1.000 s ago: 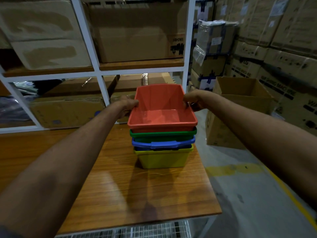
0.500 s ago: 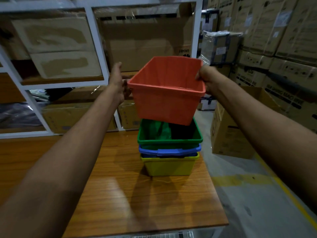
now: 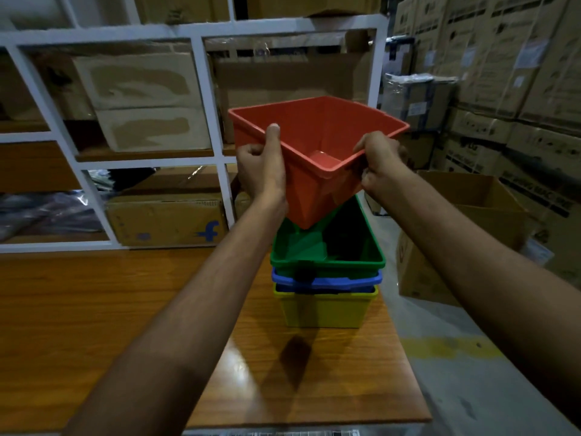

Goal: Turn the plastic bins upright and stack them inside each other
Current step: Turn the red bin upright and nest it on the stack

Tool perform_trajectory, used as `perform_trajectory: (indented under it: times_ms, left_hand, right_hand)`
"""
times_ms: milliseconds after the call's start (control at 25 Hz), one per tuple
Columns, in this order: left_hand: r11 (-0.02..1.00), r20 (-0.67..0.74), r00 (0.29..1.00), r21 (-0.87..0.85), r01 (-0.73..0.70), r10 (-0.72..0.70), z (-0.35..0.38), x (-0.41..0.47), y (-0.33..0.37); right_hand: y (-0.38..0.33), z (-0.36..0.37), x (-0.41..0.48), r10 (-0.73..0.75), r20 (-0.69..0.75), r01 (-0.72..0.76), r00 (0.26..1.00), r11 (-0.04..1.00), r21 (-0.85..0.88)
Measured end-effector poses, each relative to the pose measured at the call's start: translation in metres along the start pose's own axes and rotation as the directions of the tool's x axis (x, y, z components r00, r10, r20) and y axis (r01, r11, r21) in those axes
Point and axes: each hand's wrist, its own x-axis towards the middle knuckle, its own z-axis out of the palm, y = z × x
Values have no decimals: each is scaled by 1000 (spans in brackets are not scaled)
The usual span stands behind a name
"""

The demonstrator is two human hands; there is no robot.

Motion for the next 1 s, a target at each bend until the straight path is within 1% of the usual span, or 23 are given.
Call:
perform_trajectory:
  times_ms: [80,120,160,200,240,280,320,360,400,440,480,520,560,600,680,720,760,840,880,1000]
  left_hand:
    - [999,-23,999,18,-47,47,-2,2,7]
    - [998,-3,998,17,-57,57,-4,3,9]
    - [996,20,997,33,-80,80,-8,4,10]
    - [990,48,991,58,-126,124,-12,6,11]
    - [981,88,981,76,-177,170,-18,6,11]
    - [972,137,969,86,-219,206,-23,6,11]
    - [965,185,956,82,-247,229,-28,6,10]
    - [961,228,942,66,-268,247,-33,6,10]
    - [957,262,928,41,-286,266,-38,6,11]
    - [953,291,913,14,-302,285,-42,6,13]
    - [949,319,898,-14,-315,303,-45,5,16]
    - [944,351,880,-36,-327,318,-47,6,19]
    - [943,388,863,-48,-330,322,-49,9,22]
    - [946,424,851,-46,-321,309,-51,12,27]
    - [961,454,855,-9,-278,251,-55,19,35]
    - [968,427,876,7,-250,223,-57,23,38]
    - [975,362,910,18,-222,200,-59,28,39]
    - [982,197,963,4,-190,185,-59,32,38]
    - [982,155,970,7,-188,185,-57,31,35]
    - [988,182,973,35,-150,142,-43,23,24]
  right_hand:
    - [4,-4,2,14,54,-12,998,999,-37]
    - [5,-8,4,11,26,-8,1000,994,-107]
    - [5,-13,8,-32,-54,18,998,967,-253]
    - [5,-18,12,-150,-130,77,980,892,-446]
    - [3,-21,16,-320,-145,168,936,769,-616]
    - [1,-22,19,-483,-68,284,873,616,-735]
    - [-3,-20,22,-589,84,419,803,459,-784]
    - [-7,-16,23,-626,267,547,733,309,-778]
    - [-11,-12,24,-612,438,646,658,161,-746]
    - [-15,-7,26,-574,573,706,585,12,-709]
    - [-18,-1,28,-529,670,732,521,-128,-670]
    - [-21,5,29,-495,732,736,469,-238,-633]
    - [-23,9,30,-489,759,725,429,-315,-613]
    - [-27,11,31,-512,764,706,392,-366,-607]
    - [-36,10,35,-566,760,684,320,-417,-599]
    - [-41,8,37,-585,750,676,308,-420,-605]
    - [-46,5,40,-608,728,665,315,-406,-627]
    - [-58,-1,46,-673,643,619,366,-340,-708]
    - [-63,-3,49,-700,592,587,400,-300,-751]
    - [-72,-7,52,-731,472,495,492,-210,-843]
